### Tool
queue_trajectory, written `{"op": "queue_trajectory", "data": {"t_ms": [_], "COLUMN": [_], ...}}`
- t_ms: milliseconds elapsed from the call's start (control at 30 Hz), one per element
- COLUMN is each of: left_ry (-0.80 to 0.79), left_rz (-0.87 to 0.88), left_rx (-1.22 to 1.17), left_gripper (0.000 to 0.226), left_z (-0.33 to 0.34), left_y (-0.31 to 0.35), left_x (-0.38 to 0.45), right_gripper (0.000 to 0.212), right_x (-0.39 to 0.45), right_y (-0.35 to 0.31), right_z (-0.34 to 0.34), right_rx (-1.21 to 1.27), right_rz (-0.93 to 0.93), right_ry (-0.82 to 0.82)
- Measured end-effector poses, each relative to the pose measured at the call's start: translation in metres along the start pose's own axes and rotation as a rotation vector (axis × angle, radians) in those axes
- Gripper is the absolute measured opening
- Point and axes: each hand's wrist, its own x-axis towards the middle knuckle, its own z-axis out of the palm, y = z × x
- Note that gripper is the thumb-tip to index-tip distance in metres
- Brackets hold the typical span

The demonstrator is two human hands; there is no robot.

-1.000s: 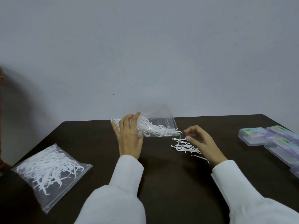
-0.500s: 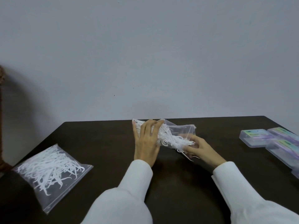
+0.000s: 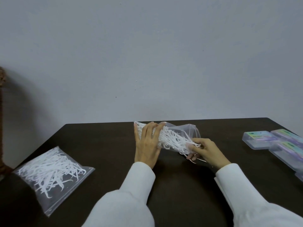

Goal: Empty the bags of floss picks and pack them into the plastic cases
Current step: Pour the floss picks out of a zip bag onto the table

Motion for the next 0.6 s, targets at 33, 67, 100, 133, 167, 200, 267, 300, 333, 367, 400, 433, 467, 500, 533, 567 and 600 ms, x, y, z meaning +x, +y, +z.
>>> {"op": "queue_trajectory", "data": {"t_ms": [33, 67, 100, 133, 167, 200, 267, 300, 333, 367, 400, 433, 467, 500, 533, 567, 600], "left_ry": [-0.004, -0.01, -0.015, -0.02, -0.023, -0.023, -0.013, -0.008, -0.005, -0.005, -0.007, -0.011, -0.016, -0.017, -0.017, -0.015, -0.014], "left_rz": [-0.006, -0.01, -0.01, -0.008, -0.007, -0.008, -0.023, -0.036, -0.049, -0.062, -0.076, -0.093, -0.115, -0.139, -0.162, -0.181, -0.195], "left_rx": [0.007, 0.016, 0.025, 0.034, 0.044, 0.051, 0.051, 0.05, 0.052, 0.055, 0.056, 0.052, 0.046, 0.044, 0.046, 0.05, 0.055], "left_gripper": [0.09, 0.091, 0.092, 0.092, 0.093, 0.093, 0.091, 0.09, 0.089, 0.088, 0.086, 0.085, 0.085, 0.085, 0.085, 0.084, 0.083], "left_z": [0.001, 0.001, 0.002, 0.003, 0.003, 0.003, 0.003, 0.002, 0.002, 0.001, 0.001, 0.002, 0.002, 0.001, 0.0, -0.001, -0.002], "left_y": [-0.001, -0.003, -0.004, -0.004, -0.005, -0.006, -0.008, -0.009, -0.011, -0.013, -0.016, -0.018, -0.021, -0.023, -0.025, -0.027, -0.029], "left_x": [0.0, 0.0, -0.001, -0.001, -0.001, -0.001, -0.001, -0.001, -0.001, -0.001, -0.002, -0.002, -0.003, -0.003, -0.003, -0.002, -0.002], "right_gripper": [0.012, 0.014, 0.015, 0.015, 0.014, 0.012, 0.01, 0.009, 0.008, 0.008, 0.008, 0.009, 0.01, 0.011, 0.011, 0.011, 0.011], "right_x": [0.0, 0.0, 0.0, 0.0, 0.001, 0.001, 0.0, 0.0, 0.0, 0.0, 0.0, 0.0, 0.001, 0.001, 0.001, 0.001, 0.001], "right_y": [0.001, 0.001, 0.002, 0.004, 0.004, 0.005, 0.004, 0.003, 0.003, 0.004, 0.005, 0.005, 0.006, 0.007, 0.008, 0.008, 0.009], "right_z": [0.0, 0.001, 0.001, 0.0, 0.0, -0.001, -0.003, -0.004, -0.005, -0.005, -0.006, -0.006, -0.006, -0.007, -0.008, -0.009, -0.011], "right_rx": [0.001, 0.0, -0.008, -0.033, -0.076, -0.114, -0.129, -0.117, -0.109, -0.116, -0.128, -0.131, -0.122, -0.113, -0.12, -0.142, -0.17], "right_rz": [-0.002, -0.003, -0.006, -0.011, -0.018, -0.025, -0.031, -0.034, -0.038, -0.04, -0.038, -0.032, -0.026, -0.023, -0.026, -0.03, -0.031], "right_ry": [0.01, 0.016, 0.026, 0.045, 0.068, 0.09, 0.126, 0.134, 0.132, 0.128, 0.124, 0.124, 0.129, 0.135, 0.139, 0.145, 0.15]}}
